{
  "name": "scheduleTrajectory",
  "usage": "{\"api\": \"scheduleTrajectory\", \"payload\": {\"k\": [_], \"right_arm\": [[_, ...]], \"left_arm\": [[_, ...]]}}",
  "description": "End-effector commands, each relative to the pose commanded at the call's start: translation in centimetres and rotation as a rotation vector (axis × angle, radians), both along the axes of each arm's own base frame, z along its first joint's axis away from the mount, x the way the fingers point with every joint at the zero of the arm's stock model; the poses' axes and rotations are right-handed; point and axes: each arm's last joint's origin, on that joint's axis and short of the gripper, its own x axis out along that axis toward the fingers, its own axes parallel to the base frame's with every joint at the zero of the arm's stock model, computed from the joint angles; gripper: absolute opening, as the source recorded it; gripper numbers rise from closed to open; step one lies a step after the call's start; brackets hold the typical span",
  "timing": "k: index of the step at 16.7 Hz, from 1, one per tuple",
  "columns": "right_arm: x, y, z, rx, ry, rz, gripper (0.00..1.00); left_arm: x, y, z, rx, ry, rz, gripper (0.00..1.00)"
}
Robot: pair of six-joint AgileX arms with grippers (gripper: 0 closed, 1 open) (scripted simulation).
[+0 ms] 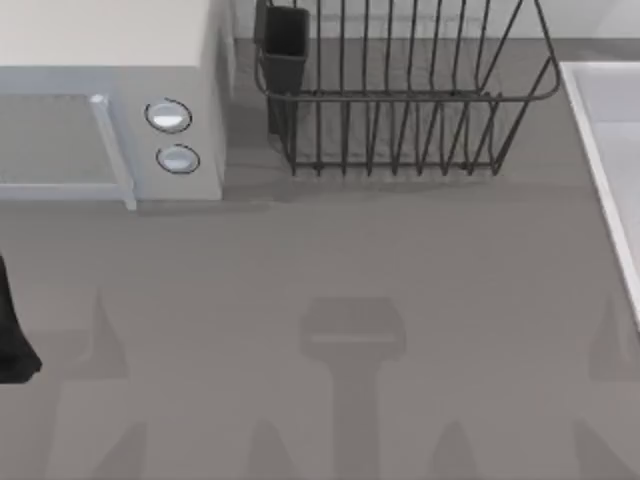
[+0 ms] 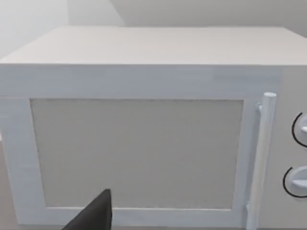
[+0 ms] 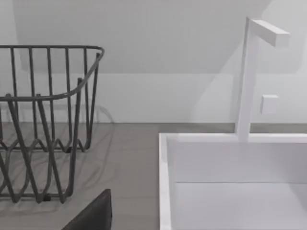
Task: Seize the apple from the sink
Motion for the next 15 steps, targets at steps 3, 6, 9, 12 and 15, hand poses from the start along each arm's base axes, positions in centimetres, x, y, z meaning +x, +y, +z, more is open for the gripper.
{"api": "scheduleTrajectory", "payload": {"k": [3,6,9,12,15], "right_arm": [[0.0,0.0,0.2,-0.002,0.007,-0.002,1.00],[0.2,-0.2,1.7,-0.021,0.075,-0.022,1.00],[1.1,-0.7,4.4,-0.052,0.217,-0.054,1.00],[3.6,-1.5,7.2,-0.082,0.422,-0.086,1.00],[7.7,-2.9,9.1,-0.100,0.667,-0.106,1.00]], "left_arm": [[0.0,0.0,0.0,0.000,0.000,0.000,1.00],[0.0,0.0,0.0,0.000,0.000,0.000,1.00],[0.0,0.0,0.0,0.000,0.000,0.000,1.00],[0.0,0.0,0.0,0.000,0.000,0.000,1.00],[0.0,0.0,0.0,0.000,0.000,0.000,1.00]]}}
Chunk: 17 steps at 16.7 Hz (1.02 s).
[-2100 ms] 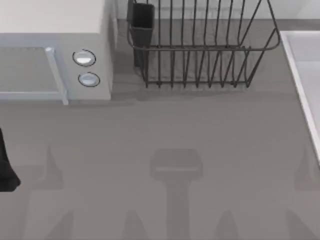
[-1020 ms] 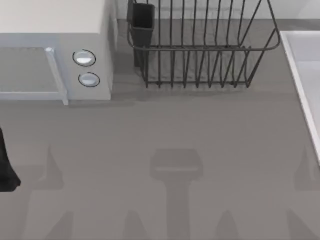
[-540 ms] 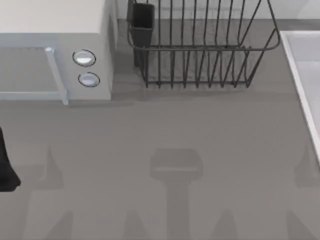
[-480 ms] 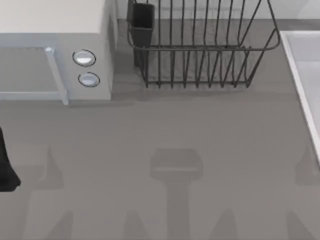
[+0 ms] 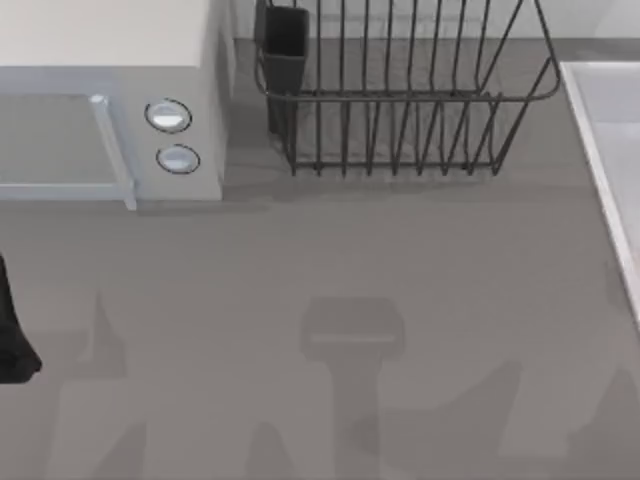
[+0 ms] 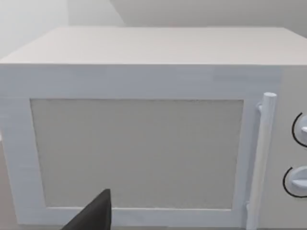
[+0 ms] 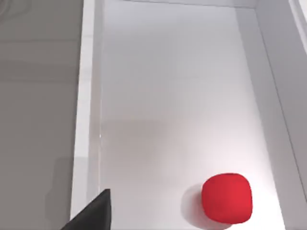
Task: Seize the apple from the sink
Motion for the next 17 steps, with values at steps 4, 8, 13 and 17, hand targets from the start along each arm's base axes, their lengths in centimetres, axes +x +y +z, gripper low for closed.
{"api": "scheduleTrajectory", "payload": {"k": [4,8,13,17], "right_arm": [[7.0,-3.0,-0.2,0.019,0.337,-0.020,1.00],[13.2,-6.6,-3.5,0.071,0.632,-0.020,1.00],[17.3,-9.9,-8.2,0.138,0.859,-0.008,1.00],[17.9,-10.5,-9.2,0.152,0.900,-0.005,1.00]], "left_arm": [[0.0,0.0,0.0,0.000,0.000,0.000,1.00],[0.0,0.0,0.0,0.000,0.000,0.000,1.00],[0.0,0.0,0.0,0.000,0.000,0.000,1.00],[0.0,0.0,0.0,0.000,0.000,0.000,1.00]]}}
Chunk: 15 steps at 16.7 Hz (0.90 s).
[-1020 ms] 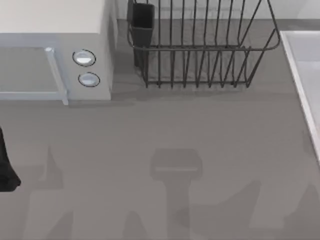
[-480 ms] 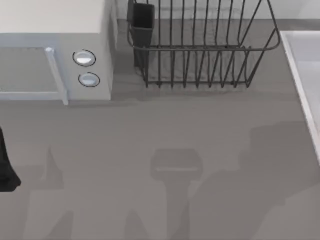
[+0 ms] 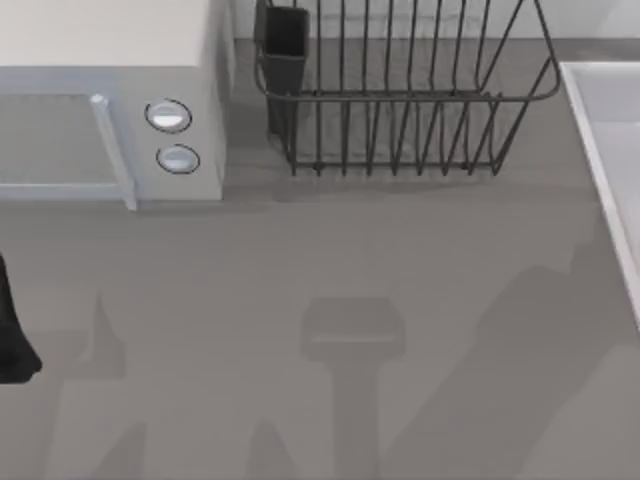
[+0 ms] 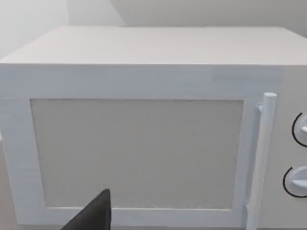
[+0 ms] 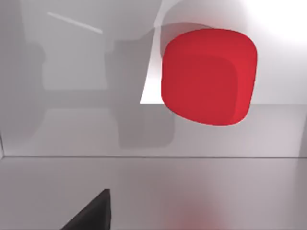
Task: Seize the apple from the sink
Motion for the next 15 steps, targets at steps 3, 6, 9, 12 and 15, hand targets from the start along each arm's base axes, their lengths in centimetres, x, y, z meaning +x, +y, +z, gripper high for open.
{"api": "scheduleTrajectory", "payload": {"k": [3,6,9,12,15], "right_arm": [[0.0,0.2,0.0,-0.001,-0.001,0.004,1.00],[0.2,0.1,-1.4,0.001,0.005,0.004,1.00],[0.7,-0.1,-5.2,0.001,0.004,0.003,1.00],[0.9,-0.3,-9.8,-0.004,-0.009,0.002,1.00],[0.4,-0.1,-13.7,-0.004,-0.009,0.001,1.00]], "left_arm": [[0.0,0.0,0.0,0.000,0.000,0.000,1.00],[0.0,0.0,0.0,0.000,0.000,0.000,1.00],[0.0,0.0,0.0,0.000,0.000,0.000,1.00],[0.0,0.0,0.0,0.000,0.000,0.000,1.00],[0.0,0.0,0.0,0.000,0.000,0.000,1.00]]}}
